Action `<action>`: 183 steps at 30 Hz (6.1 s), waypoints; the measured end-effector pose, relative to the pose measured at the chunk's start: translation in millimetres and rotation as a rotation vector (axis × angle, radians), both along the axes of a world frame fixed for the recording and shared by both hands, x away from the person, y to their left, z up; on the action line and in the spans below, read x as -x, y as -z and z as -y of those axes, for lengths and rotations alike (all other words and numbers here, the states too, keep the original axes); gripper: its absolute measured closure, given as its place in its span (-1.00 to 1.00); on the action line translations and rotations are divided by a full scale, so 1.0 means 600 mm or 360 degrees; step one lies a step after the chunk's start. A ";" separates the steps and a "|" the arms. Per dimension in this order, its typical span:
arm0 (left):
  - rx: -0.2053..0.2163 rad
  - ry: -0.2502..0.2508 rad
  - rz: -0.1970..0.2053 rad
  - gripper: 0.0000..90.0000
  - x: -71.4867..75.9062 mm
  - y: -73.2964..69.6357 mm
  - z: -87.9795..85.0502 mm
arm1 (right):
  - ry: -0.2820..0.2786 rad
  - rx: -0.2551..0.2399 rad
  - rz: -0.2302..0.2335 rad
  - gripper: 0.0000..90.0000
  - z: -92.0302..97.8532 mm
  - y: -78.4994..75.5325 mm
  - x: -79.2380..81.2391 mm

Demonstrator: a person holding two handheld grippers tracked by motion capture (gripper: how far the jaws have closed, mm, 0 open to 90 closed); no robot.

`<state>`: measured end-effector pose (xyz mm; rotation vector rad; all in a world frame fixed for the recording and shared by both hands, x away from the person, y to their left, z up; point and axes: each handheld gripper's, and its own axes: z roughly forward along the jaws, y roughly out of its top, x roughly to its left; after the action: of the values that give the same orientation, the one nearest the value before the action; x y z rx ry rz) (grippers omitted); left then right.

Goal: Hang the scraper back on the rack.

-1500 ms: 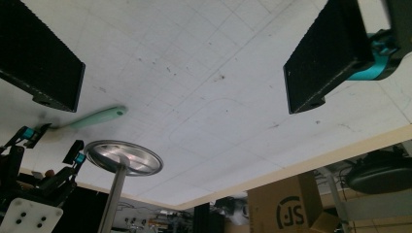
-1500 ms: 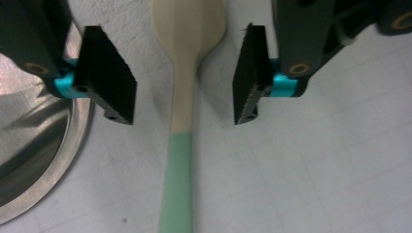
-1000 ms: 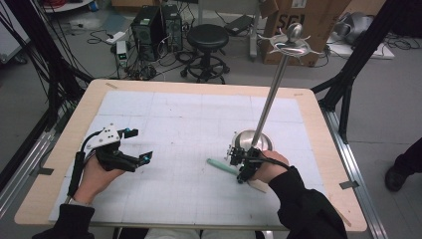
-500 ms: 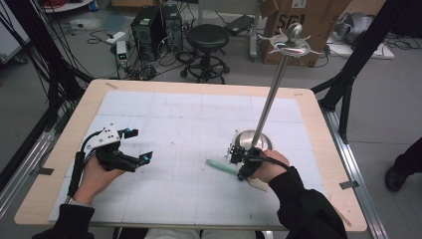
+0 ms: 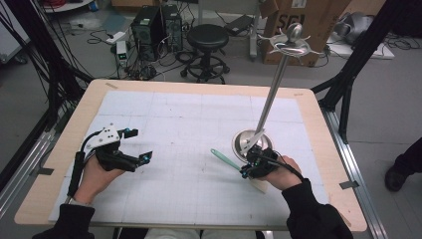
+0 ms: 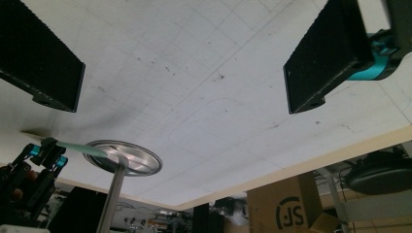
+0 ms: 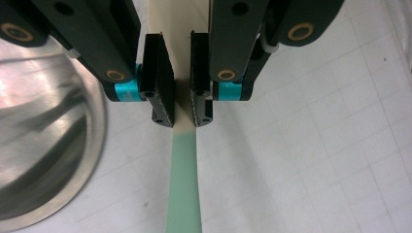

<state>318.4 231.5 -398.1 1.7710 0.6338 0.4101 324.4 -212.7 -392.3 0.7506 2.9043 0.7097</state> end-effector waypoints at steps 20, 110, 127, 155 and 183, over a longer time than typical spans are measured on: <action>0.0004 0.0001 0.0004 -0.96 0.001 0.000 0.002 | 0.0128 -0.0709 0.0321 0.81 0.088 -0.029 0.036; 0.0010 -0.0007 0.0000 -0.96 0.001 -0.001 0.001 | 0.0414 -0.1304 0.0822 0.80 0.289 -0.238 0.000; 0.0005 -0.0005 0.0000 -0.96 0.001 0.000 0.001 | 0.0400 -0.1289 0.0785 0.80 0.278 -0.235 -0.011; 0.0070 0.0002 -0.0013 -0.96 0.001 -0.003 -0.002 | 0.0536 -0.1153 0.0834 -0.64 0.237 -0.142 0.019; 0.0094 0.0011 -0.0026 -0.96 0.001 -0.002 0.000 | 0.0599 -0.1246 0.0848 -0.99 0.163 -0.012 0.068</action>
<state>318.1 231.8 -396.9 1.7217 0.6450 0.3688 283.4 -310.7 -385.2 0.9269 1.8973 1.6919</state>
